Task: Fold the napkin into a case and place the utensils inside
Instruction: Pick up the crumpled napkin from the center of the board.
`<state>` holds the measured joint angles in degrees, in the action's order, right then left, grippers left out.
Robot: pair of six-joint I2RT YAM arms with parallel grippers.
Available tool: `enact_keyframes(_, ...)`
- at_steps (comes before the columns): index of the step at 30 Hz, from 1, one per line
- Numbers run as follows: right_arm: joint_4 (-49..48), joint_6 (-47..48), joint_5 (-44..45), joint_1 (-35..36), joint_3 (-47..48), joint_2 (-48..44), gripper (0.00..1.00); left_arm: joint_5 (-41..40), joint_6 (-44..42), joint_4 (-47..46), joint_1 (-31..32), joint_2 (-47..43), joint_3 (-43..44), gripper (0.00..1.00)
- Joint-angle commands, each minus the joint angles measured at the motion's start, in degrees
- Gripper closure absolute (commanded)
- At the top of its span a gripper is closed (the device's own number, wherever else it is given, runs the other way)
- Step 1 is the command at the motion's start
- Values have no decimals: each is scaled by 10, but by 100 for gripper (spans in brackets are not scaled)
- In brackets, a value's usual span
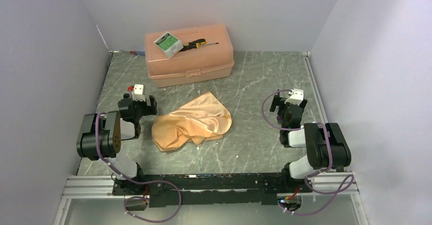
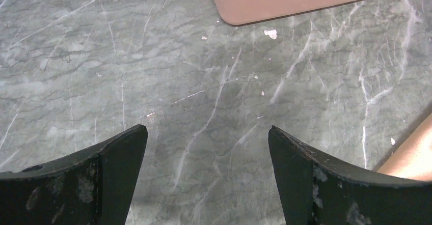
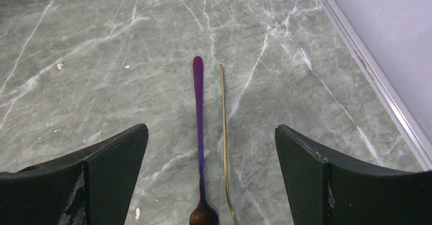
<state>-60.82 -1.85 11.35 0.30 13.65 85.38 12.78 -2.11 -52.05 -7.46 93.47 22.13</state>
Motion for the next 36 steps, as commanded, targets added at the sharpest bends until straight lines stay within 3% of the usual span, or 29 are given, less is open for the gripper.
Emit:
enact_keyframes(1, -26, 1, -10, 0, 9, -6, 0, 8, 13, -21, -2, -1, 6, 6)
enact_keyframes(19, -23, 0, -9, -1, 10, -7, 0, 8, 14, -22, -2, -2, 5, 6)
enact_keyframes(22, 57, -19, 59, 4, 40, -49, 0, 16, 11, -15, -2, -11, 9, 6)
enact_keyframes(24, 193, -40, 102, 7, 104, -85, 0, 40, -2, 50, -2, -37, 34, 6)
enact_keyframes(26, 335, -69, 124, 7, 177, -104, 0, 80, -26, 175, -2, -67, 76, 6)
enact_keyframes(29, 445, -128, 72, 5, 256, -110, 0, 122, -45, 287, -2, -99, 122, 6)
enact_keyframes(32, 548, -319, 61, 1, 307, -121, 0, 159, -82, 384, -2, -148, 145, 6)
enact_keyframes(33, 568, -354, 25, -1, 320, -125, 0, 173, -97, 425, -2, -164, 154, 6)
enact_keyframes(36, 559, -329, -143, -16, 333, -126, 0, 216, -150, 565, -2, -195, 201, 6)
